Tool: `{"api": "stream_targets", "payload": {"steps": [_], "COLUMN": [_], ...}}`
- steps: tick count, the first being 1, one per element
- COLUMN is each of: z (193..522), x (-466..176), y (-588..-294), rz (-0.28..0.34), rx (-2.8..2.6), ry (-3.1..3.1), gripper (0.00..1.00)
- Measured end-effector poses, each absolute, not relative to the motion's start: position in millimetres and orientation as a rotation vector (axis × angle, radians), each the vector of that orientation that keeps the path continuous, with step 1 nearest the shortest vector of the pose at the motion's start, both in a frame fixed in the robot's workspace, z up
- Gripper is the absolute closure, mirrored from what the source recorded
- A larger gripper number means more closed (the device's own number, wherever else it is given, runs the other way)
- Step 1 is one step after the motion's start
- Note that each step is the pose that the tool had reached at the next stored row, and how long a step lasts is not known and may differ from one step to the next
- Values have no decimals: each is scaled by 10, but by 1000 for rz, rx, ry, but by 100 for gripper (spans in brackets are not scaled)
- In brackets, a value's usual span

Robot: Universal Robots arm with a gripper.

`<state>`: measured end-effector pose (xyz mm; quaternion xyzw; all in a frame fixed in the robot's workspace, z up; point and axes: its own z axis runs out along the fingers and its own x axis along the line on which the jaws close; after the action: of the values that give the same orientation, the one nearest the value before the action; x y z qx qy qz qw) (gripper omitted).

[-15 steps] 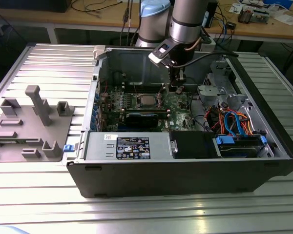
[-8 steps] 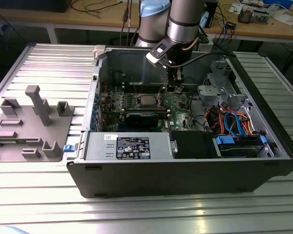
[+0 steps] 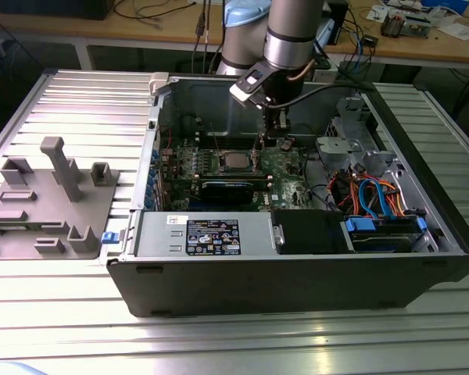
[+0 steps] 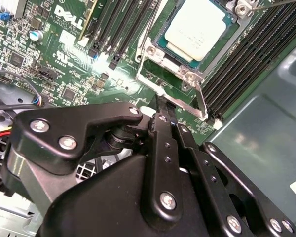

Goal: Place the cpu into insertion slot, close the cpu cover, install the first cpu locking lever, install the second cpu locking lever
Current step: 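Close the cpu cover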

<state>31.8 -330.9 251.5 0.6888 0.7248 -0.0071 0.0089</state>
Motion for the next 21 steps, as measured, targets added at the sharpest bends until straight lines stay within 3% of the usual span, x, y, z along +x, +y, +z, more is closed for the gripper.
{"api": "stream_targets", "payload": {"steps": [21], "z": [2516], "x": [262], "y": [-3309], "rz": [-22], "rx": [2152], "ry": [2264], "gripper": [89]}}
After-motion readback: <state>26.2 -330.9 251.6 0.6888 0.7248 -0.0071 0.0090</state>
